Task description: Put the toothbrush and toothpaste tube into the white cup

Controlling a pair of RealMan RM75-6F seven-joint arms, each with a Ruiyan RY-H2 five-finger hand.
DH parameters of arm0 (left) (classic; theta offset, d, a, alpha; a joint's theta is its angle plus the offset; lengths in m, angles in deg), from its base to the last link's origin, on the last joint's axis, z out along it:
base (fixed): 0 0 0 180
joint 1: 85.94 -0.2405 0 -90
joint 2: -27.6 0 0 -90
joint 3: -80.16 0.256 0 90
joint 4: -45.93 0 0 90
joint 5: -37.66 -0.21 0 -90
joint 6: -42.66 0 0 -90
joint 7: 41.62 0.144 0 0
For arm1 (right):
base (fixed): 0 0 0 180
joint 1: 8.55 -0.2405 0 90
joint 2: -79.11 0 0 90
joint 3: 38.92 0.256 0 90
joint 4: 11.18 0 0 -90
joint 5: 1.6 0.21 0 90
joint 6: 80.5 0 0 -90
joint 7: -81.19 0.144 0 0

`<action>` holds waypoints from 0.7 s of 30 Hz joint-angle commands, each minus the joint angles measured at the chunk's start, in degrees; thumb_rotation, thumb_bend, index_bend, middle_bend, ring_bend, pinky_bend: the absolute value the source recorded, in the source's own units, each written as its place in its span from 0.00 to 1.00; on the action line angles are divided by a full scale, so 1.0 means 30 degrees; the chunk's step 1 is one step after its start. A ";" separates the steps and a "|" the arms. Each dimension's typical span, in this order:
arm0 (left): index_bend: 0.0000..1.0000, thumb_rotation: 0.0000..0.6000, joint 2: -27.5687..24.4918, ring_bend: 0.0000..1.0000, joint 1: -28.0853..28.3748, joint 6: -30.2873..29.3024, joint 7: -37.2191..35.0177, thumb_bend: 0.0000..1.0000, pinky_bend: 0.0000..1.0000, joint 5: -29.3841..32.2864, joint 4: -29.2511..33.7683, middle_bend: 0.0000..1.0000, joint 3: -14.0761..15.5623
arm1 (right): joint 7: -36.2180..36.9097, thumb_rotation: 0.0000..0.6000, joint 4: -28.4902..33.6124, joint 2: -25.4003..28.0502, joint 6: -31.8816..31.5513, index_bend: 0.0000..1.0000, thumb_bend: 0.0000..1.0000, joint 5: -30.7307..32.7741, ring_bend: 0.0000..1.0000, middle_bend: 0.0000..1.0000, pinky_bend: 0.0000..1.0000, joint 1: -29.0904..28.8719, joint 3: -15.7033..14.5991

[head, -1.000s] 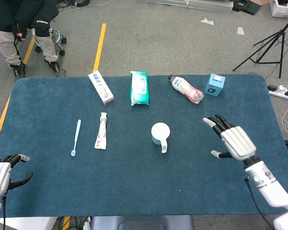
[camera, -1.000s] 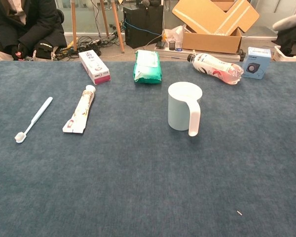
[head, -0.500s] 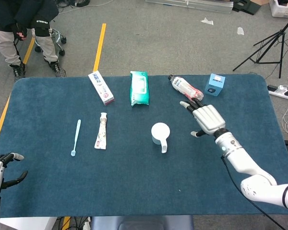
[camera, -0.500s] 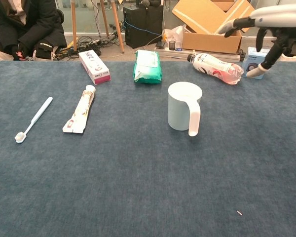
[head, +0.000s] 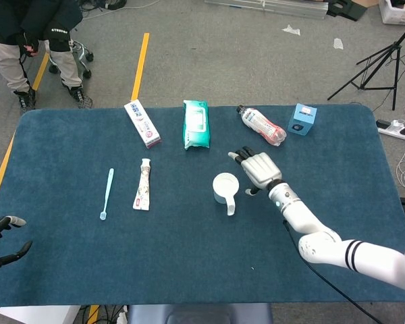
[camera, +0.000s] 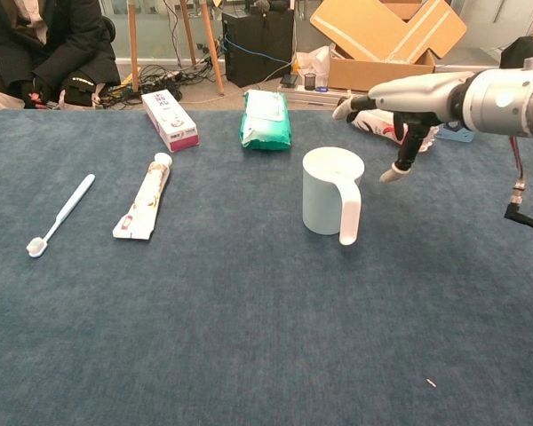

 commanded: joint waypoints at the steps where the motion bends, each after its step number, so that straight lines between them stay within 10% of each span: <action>1: 0.41 1.00 -0.0066 0.42 -0.0022 0.0020 -0.0078 0.22 0.49 0.0003 0.0039 0.46 0.0008 | 0.0433 1.00 -0.0344 -0.0405 0.0600 0.11 0.05 0.0364 0.06 0.14 0.40 -0.0364 -0.0058; 21: 0.41 1.00 -0.0110 0.42 0.0021 0.0342 -0.0099 0.22 0.49 0.0123 0.0079 0.46 0.0016 | 0.4554 1.00 -0.0964 -0.0857 0.2526 0.11 0.05 -0.0620 0.06 0.14 0.39 -0.0826 -0.0146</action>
